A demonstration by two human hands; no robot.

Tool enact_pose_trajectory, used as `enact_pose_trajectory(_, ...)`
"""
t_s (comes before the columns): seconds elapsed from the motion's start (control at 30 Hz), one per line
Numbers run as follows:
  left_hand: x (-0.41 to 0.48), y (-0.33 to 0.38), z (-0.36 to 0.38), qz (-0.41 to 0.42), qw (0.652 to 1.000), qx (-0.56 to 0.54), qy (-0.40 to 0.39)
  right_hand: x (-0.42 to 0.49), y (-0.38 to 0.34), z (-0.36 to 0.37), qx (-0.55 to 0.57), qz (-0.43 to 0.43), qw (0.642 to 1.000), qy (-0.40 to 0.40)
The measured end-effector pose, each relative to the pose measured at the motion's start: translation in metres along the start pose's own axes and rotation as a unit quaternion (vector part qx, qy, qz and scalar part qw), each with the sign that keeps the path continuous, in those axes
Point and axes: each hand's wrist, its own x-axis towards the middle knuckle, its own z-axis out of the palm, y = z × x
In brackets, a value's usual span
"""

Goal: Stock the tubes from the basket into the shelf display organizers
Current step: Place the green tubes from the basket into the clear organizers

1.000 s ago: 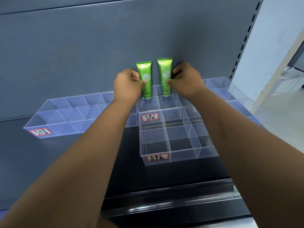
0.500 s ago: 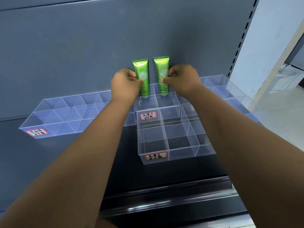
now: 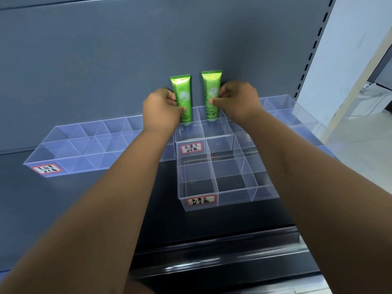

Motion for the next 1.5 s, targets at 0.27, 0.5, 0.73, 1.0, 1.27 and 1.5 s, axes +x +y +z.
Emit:
enact_pose_trajectory(0.27,-0.001,-0.002,0.001,-0.008,1.000,-0.008,0.000,-0.002,-0.002,0.000,-0.005,-0.016,1.000,-0.002)
enact_pose_trajectory(0.5,-0.001,0.000,-0.001,-0.016,1.000,0.014,-0.001,-0.001,-0.002,-0.002,-0.016,-0.012,1.000,-0.003)
enact_pose_trajectory(0.73,-0.005,0.004,-0.005,-0.030,0.999,0.010,0.005,0.001,-0.003,-0.003,-0.076,-0.009,0.997,-0.018)
enact_pose_trajectory(1.0,-0.027,0.018,-0.029,0.012,0.995,0.092,0.026,-0.014,-0.014,-0.018,-0.187,-0.015,0.981,-0.047)
enact_pose_trajectory(1.27,-0.087,0.026,-0.095,0.070,0.965,0.240,0.074,-0.098,-0.069,-0.024,-0.313,-0.100,0.944,-0.002)
enact_pose_trajectory(1.5,-0.181,-0.003,-0.218,0.053,0.938,0.323,0.114,-0.206,-0.181,0.031,-0.196,-0.215,0.955,-0.057)
